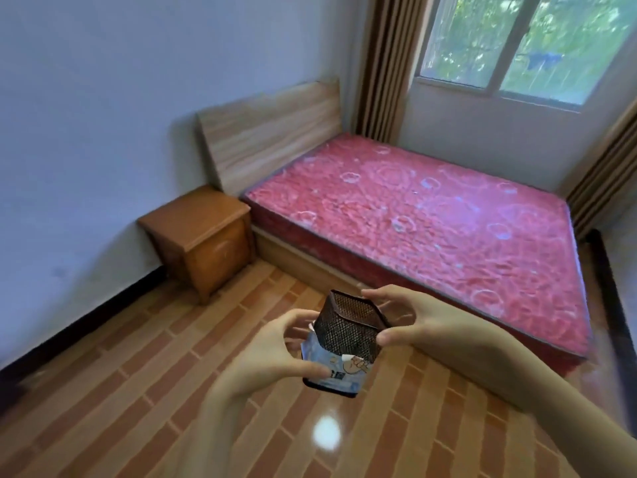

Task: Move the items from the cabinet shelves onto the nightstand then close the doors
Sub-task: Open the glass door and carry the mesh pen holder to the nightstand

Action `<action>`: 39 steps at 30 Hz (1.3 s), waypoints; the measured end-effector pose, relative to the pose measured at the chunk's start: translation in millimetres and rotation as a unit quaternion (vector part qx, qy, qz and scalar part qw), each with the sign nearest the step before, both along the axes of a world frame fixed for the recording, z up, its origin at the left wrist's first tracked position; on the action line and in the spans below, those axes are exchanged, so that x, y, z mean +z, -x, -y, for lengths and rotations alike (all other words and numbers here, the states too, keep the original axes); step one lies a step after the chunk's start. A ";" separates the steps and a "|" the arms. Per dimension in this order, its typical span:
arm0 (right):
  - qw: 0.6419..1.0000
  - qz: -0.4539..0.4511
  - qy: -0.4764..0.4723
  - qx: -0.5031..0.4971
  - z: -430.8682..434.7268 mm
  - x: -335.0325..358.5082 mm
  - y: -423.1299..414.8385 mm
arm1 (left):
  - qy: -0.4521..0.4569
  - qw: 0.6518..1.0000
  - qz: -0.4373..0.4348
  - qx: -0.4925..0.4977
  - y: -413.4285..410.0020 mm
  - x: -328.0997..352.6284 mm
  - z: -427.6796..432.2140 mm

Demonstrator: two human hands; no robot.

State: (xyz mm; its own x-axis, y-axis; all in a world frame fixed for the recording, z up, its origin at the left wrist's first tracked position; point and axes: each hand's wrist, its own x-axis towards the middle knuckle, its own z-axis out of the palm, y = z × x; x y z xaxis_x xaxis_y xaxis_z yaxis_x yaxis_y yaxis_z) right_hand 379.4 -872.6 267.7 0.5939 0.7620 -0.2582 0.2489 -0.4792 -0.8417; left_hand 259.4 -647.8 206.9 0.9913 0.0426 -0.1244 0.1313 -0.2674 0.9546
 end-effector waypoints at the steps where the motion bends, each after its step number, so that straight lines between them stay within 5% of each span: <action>1: 1.000 0.008 0.002 0.018 -27.4 -1.2 -6.2 | 0.011 1.000 0.000 0.018 1.9 -0.1 -24.4; 10: 0.997 -0.007 -0.004 0.082 -232.7 -1.7 -36.1 | 0.049 0.991 -0.025 0.119 14.4 -0.5 -191.4; 16: 0.988 -0.105 0.023 0.112 -319.2 -18.4 -70.8 | 0.093 0.981 -0.049 0.164 -2.1 -16.5 -242.2; 21: 0.968 -0.208 0.015 0.142 -383.9 -41.3 -118.6 | 0.149 0.968 -0.064 0.193 -44.0 -31.8 -285.1; 39: 0.934 -0.245 0.091 0.242 -624.0 -50.9 -321.3 | 0.162 0.932 -0.065 0.319 -204.2 -37.9 -466.6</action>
State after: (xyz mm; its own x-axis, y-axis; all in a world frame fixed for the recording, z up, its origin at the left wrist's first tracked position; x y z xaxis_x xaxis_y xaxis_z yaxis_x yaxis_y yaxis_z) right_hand 700.7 -248.6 216.9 -0.0322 0.8276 -0.5603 0.0807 -0.5567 -0.8268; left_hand 463.6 -181.2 169.0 0.7533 0.5571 -0.3497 0.2847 0.2032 0.9368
